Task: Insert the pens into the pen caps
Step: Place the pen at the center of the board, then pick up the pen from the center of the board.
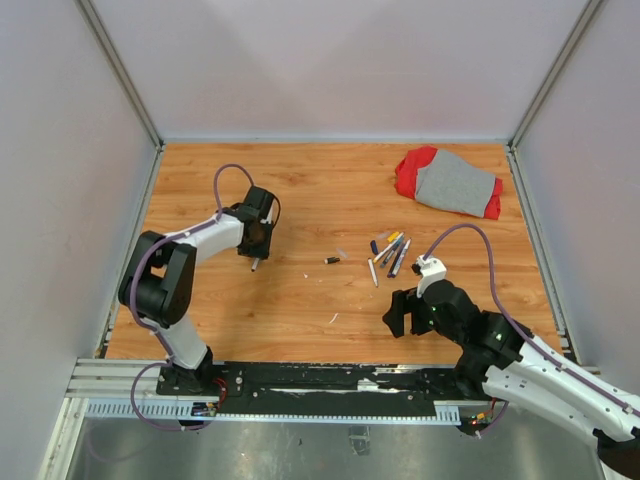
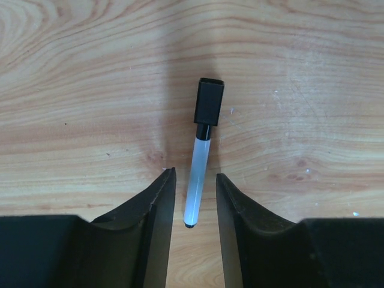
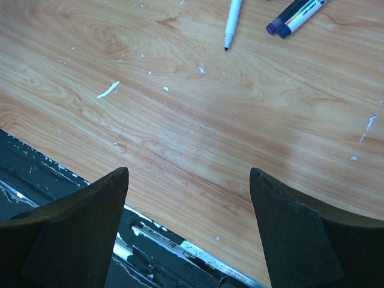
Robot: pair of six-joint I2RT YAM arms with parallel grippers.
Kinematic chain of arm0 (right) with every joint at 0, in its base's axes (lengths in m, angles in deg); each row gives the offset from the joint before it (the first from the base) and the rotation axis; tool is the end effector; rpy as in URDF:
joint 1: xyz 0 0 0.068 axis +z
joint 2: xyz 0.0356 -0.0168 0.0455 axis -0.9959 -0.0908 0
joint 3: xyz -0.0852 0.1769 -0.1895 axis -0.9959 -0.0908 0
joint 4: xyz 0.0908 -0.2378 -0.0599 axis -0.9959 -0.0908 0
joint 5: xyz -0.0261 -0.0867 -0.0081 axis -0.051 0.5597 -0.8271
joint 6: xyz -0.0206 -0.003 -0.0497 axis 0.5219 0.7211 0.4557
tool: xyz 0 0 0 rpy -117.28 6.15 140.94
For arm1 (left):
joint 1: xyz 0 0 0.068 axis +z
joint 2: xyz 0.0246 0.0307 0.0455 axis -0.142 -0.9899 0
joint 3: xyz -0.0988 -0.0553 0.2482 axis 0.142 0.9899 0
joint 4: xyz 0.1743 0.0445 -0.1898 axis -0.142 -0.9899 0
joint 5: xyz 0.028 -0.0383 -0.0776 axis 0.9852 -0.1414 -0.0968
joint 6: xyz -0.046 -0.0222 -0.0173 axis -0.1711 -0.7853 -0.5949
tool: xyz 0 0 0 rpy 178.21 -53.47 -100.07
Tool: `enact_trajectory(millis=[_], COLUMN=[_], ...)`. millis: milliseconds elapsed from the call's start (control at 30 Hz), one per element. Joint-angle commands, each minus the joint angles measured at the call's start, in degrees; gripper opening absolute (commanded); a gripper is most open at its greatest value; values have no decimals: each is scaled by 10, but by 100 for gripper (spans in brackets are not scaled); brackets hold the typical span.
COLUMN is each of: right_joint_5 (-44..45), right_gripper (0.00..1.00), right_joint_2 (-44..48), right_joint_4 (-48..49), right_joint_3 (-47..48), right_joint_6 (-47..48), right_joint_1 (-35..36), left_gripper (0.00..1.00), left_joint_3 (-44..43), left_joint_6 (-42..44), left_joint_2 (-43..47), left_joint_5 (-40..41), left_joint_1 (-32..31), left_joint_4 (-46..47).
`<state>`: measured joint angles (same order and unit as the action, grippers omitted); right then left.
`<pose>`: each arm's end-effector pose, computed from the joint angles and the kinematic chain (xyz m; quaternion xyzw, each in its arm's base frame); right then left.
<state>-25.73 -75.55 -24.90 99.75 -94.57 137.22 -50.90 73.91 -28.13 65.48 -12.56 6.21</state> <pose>0.0829 0.0978 0.2278 -0.1077 0.8775 0.2559 0.3910 0.3091 -0.1089 0.1643 0.0653 0.9717 0.0458 0.2224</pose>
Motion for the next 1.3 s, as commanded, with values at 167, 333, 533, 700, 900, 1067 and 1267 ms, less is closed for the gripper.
enact_trajectory(millis=[167, 333, 533, 700, 900, 1067, 1267], right_joint_5=[29, 37, 49, 51, 4, 2, -8], right_gripper=[83, 83, 79, 70, 57, 46, 40], right_joint_2=[-26, -79, -201, -305, -416, -512, -583], right_joint_4=[-33, -44, -37, 15, 106, 122, 116], right_joint_3=[45, 76, 128, 169, 195, 237, 273], right_joint_6=[19, 56, 64, 78, 80, 77, 74], right_joint_1=[-7, -7, -7, -19, -66, -93, -124], left_gripper=[39, 39, 41, 43, 44, 45, 44], left_joint_3=[12, 21, 52, 100, 151, 161, 152], left_joint_6=[7, 10, 26, 29, 30, 25, 35], left_joint_2=[110, 181, 283, 368, 446, 456, 408], left_joint_5=[-105, -158, -192, -253, -264, -258, -266], left_joint_1=[3, 3, 3, 3, 3, 3, 3], left_joint_4=[5, 12, 17, 32, 44, 57, 46])
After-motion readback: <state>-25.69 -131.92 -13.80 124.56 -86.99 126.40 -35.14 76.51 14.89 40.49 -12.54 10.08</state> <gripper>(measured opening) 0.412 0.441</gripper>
